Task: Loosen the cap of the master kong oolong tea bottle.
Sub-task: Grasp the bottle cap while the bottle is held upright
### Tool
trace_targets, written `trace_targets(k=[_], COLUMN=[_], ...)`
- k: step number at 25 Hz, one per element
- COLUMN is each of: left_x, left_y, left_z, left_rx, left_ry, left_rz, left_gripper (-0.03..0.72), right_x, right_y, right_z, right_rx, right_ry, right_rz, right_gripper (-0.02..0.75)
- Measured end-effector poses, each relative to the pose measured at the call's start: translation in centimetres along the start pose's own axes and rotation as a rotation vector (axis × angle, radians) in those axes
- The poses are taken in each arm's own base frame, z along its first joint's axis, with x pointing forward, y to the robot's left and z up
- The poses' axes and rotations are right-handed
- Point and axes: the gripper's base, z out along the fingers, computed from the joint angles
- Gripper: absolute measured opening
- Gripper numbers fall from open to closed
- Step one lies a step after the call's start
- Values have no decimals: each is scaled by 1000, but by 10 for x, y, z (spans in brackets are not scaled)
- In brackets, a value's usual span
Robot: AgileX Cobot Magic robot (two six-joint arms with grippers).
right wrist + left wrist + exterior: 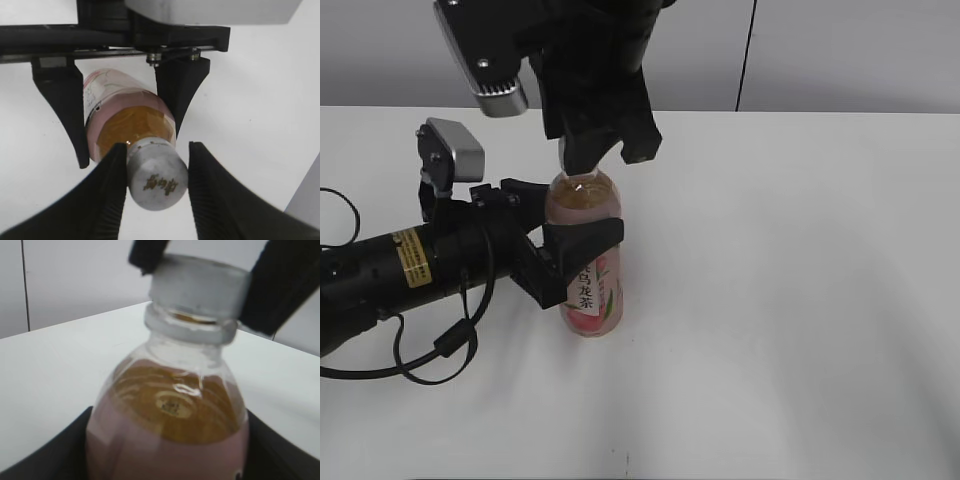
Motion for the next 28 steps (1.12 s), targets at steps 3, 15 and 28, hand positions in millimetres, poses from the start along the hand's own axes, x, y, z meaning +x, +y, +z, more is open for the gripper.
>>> trace_targets(k=[3, 15, 28], left_x=[0, 0, 0], left_y=[0, 0, 0], left_z=[0, 0, 0], left_rx=[0, 1, 1], left_ry=[-1, -1, -1], left_rz=[0, 0, 0], left_gripper=[468, 468, 468], right_x=[0, 2, -5], right_y=[0, -1, -20], right_z=[0, -6, -60], right_rx=[4, 31, 178], right_ry=[2, 11, -151], right_rz=[80, 412, 1383], right_gripper=[321, 534, 535])
